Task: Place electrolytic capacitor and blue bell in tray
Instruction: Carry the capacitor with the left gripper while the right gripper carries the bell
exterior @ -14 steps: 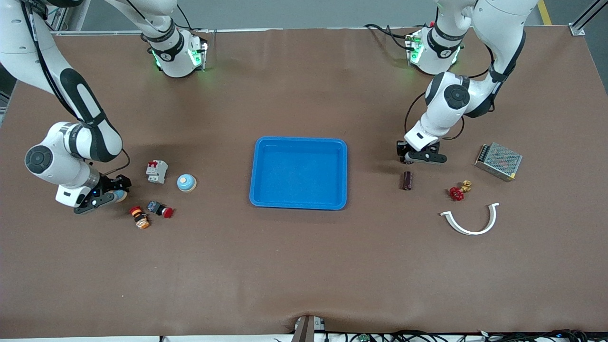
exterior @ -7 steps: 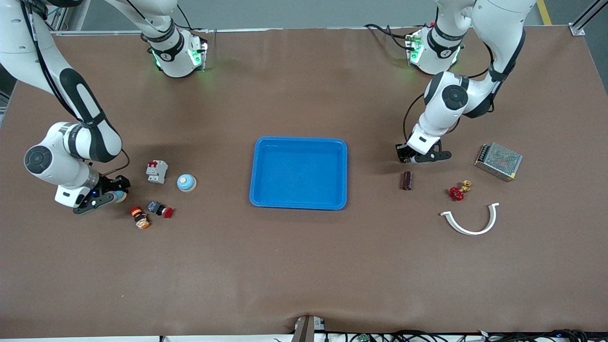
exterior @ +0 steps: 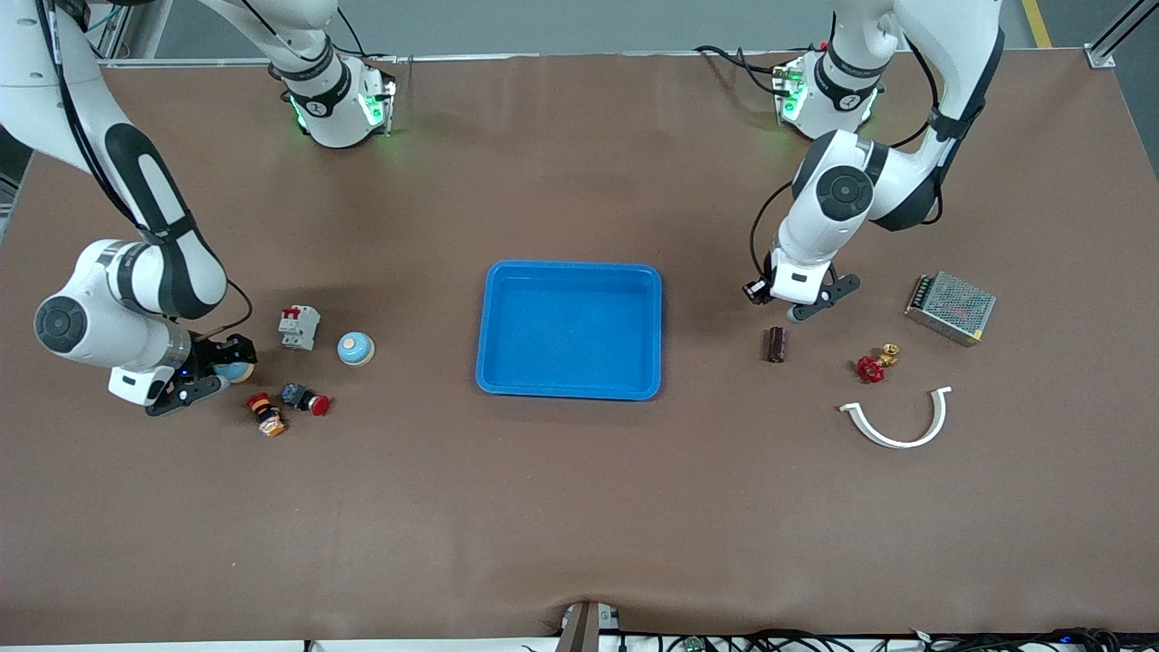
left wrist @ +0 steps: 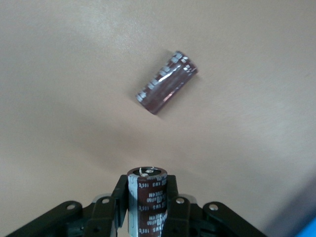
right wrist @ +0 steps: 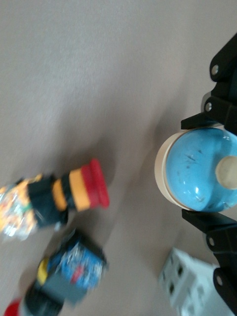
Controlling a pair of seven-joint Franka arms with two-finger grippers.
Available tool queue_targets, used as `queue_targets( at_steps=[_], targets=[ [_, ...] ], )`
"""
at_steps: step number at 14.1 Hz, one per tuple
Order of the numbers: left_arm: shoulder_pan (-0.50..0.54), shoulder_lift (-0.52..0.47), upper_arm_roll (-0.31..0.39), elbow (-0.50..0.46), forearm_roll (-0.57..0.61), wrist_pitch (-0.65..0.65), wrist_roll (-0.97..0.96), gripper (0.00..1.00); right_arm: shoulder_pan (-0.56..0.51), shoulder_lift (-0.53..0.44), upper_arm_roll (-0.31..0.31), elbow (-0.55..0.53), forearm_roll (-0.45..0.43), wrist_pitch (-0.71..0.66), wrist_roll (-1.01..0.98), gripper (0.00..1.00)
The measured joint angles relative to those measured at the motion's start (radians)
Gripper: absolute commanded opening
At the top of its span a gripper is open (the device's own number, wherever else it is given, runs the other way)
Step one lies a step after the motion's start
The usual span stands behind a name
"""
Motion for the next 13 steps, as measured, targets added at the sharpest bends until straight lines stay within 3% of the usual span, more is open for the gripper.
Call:
queue_targets(
  at_steps=[5, 11, 13],
  targets=[
    [-0.071, 0.000, -0.027, 0.096, 0.000, -0.064, -0.372, 0.00, 0.041, -0.071, 0.064, 0.031, 0.005, -0.169, 0.235, 0.50],
    [-0.186, 0.018, -0.039, 0.183, 0.001, -0.070, -0.818, 0.00, 0.247, -0.131, 0.096, 0.032, 0.025, -0.247, 0.681, 0.51],
    [-0.238, 0.050, -0.040, 0.227, 0.055, -0.077, -0.984, 0.00, 0.321, -0.133, 0.098, 0.032, 0.058, -0.246, 0.807, 0.51]
  ],
)
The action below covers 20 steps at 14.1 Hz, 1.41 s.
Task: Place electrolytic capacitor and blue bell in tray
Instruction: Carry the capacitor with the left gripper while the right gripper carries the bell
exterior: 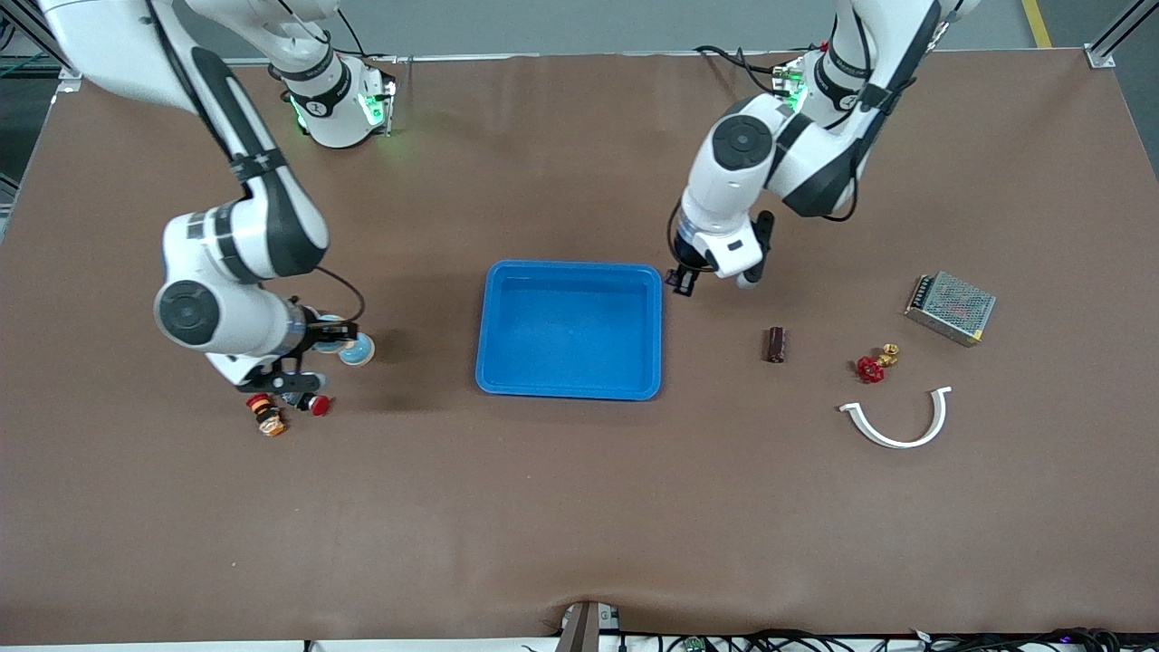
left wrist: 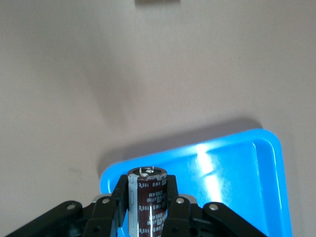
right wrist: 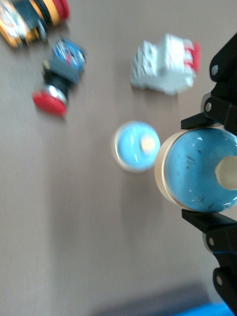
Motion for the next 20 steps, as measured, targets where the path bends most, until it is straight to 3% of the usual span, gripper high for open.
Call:
queue_targets(
  at_steps=[3, 10, 15, 20],
  targets=[
    [-0.054, 0.062, -0.001, 0.071, 0.107, -0.012, -0.243, 0.00, 0.104, 0.000, 0.000, 0.000, 0.076, 0.024, 0.160, 0.51],
    [-0.121, 0.259, 0.001, 0.261, 0.221, -0.104, -0.503, 0.00, 0.312, 0.002, -0.001, -0.003, 0.085, 0.140, 0.478, 0.51],
    [-0.172, 0.358, 0.003, 0.310, 0.297, -0.106, -0.605, 0.00, 0.411, 0.043, -0.001, -0.024, 0.086, 0.262, 0.615, 0.51],
    [-0.193, 0.395, 0.010, 0.326, 0.306, -0.110, -0.607, 0.00, 0.447, 0.095, -0.003, -0.034, 0.086, 0.328, 0.639, 0.51]
  ],
)
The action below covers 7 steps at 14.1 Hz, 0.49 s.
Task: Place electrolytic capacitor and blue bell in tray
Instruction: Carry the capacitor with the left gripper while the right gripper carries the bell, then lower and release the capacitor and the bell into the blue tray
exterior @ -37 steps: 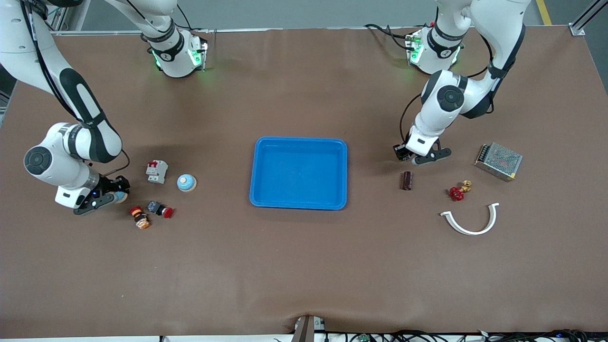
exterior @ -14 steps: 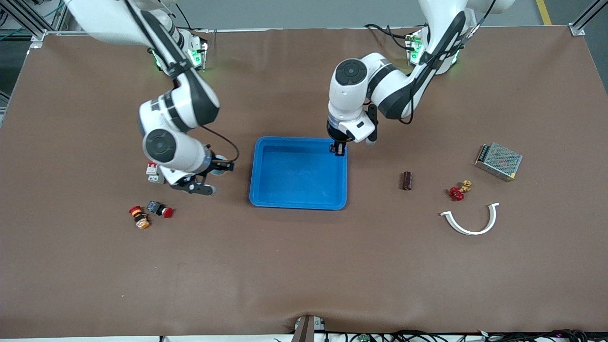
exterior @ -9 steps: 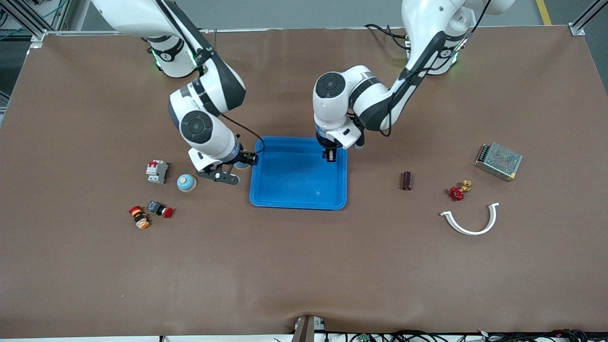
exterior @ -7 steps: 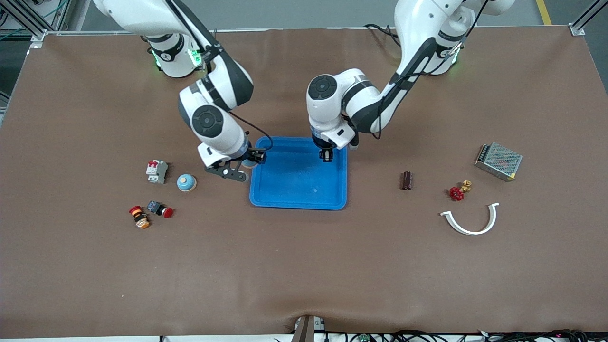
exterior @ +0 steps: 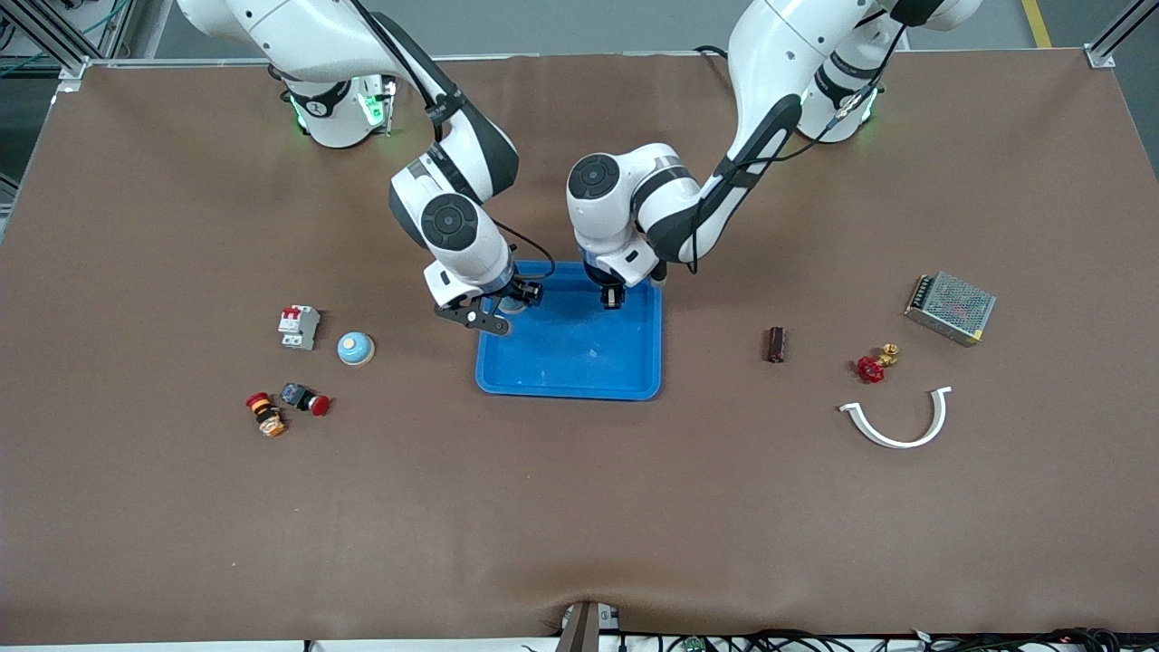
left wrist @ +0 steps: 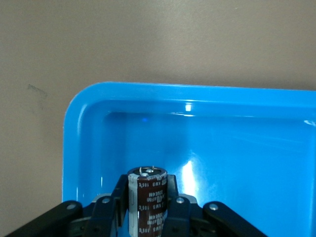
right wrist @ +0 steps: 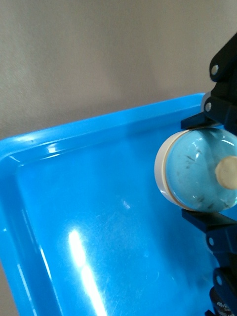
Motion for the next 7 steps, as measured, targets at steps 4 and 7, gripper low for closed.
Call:
queue_targets(
  at_steps=[4, 7],
  targets=[
    [-0.007, 0.028, 0.005, 0.006, 0.055, 0.000, -0.013, 0.00, 0.024, 0.026, -0.005, -0.022, 0.000, 0.047, 0.000, 0.51],
    [-0.007, 0.034, 0.010, 0.009, 0.060, 0.000, -0.013, 0.00, 0.033, 0.041, -0.009, -0.022, 0.000, 0.064, 0.000, 0.52]
  ],
)
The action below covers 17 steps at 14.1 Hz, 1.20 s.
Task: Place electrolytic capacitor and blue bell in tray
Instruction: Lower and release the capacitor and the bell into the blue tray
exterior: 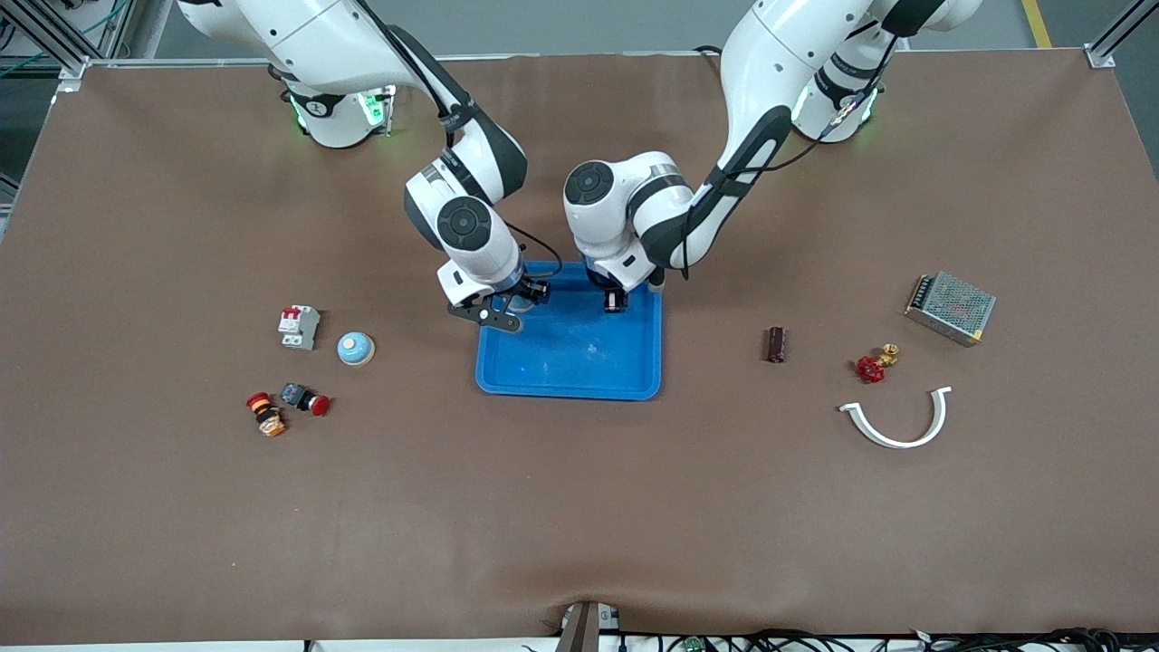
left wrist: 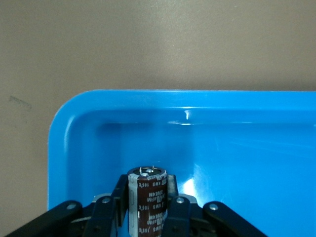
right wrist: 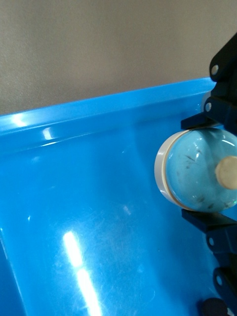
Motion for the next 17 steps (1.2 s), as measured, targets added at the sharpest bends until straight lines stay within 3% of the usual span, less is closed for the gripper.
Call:
queue_targets(
  at_steps=[15, 16, 17],
  targets=[
    [0.005, 0.028, 0.005, 0.052, 0.000, 0.000, 0.000, 0.00, 0.014, 0.057, -0.003, 0.000, 0.000, 0.088, 0.000, 0.58],
    [0.005, 0.028, 0.005, 0.052, 0.000, 0.000, 0.000, 0.00, 0.014, 0.058, -0.003, 0.000, 0.000, 0.088, 0.000, 0.69],
    [0.005, 0.028, 0.005, 0.053, 0.000, 0.000, 0.000, 0.00, 0.014, 0.058, -0.004, 0.000, 0.000, 0.088, 0.000, 0.99]
  ],
)
